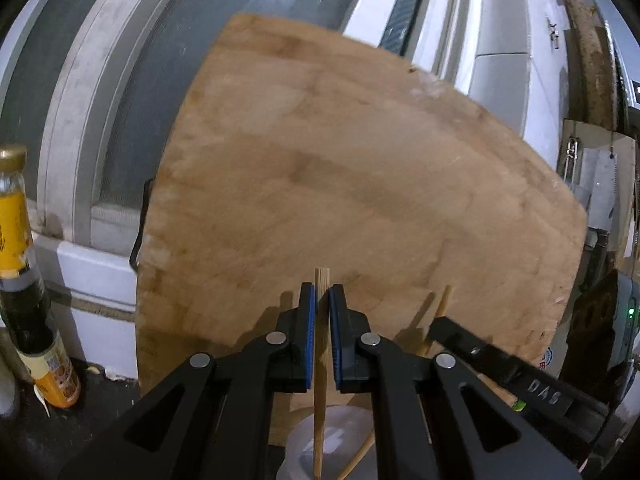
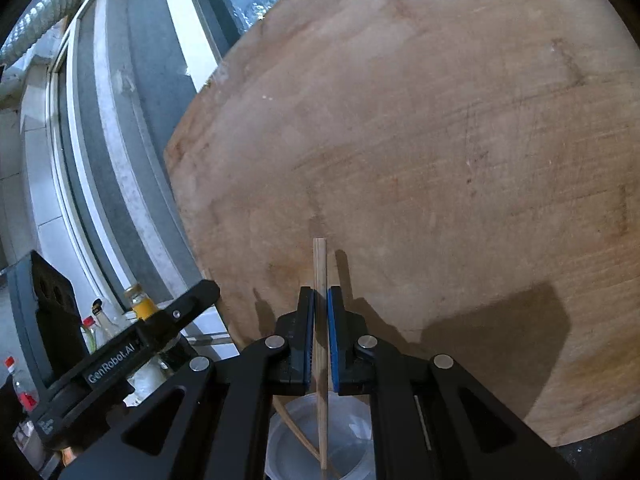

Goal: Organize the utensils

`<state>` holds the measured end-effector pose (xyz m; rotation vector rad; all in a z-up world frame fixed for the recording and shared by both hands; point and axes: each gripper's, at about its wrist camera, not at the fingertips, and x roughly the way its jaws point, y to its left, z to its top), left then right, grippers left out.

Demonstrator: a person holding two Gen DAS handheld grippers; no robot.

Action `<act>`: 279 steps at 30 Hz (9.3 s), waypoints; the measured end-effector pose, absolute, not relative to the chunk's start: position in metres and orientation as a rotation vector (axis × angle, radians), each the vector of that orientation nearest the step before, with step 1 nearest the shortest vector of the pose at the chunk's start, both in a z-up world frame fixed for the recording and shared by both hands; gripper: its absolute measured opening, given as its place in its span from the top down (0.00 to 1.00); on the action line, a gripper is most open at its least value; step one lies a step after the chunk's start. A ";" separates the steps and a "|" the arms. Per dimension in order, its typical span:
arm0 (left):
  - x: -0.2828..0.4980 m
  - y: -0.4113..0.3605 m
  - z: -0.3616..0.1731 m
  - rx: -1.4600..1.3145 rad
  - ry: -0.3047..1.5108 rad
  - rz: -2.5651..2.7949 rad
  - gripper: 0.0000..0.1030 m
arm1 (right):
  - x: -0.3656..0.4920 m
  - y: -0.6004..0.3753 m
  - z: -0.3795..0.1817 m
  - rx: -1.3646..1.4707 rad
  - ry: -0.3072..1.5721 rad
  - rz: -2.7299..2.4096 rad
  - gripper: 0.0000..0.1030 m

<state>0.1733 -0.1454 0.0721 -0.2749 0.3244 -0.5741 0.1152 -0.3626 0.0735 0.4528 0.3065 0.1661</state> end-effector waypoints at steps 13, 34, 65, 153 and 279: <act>0.182 -0.147 0.065 -0.251 0.376 -0.566 0.93 | 0.126 -0.362 0.067 0.444 0.402 0.130 0.93; 0.113 -0.062 0.087 -0.011 0.279 -0.113 0.00 | 0.095 -0.316 0.089 0.228 0.366 0.104 0.50; 0.196 -0.013 -0.017 -0.080 0.879 -0.001 0.57 | 0.113 -0.207 0.027 0.087 0.582 0.451 0.81; 0.194 -0.069 -0.050 0.014 1.011 -0.235 0.94 | 0.097 -0.233 0.038 0.213 0.412 0.347 0.92; 0.190 -0.007 -0.017 -0.177 0.806 0.079 0.07 | 0.092 -0.279 0.063 0.269 0.299 0.212 0.71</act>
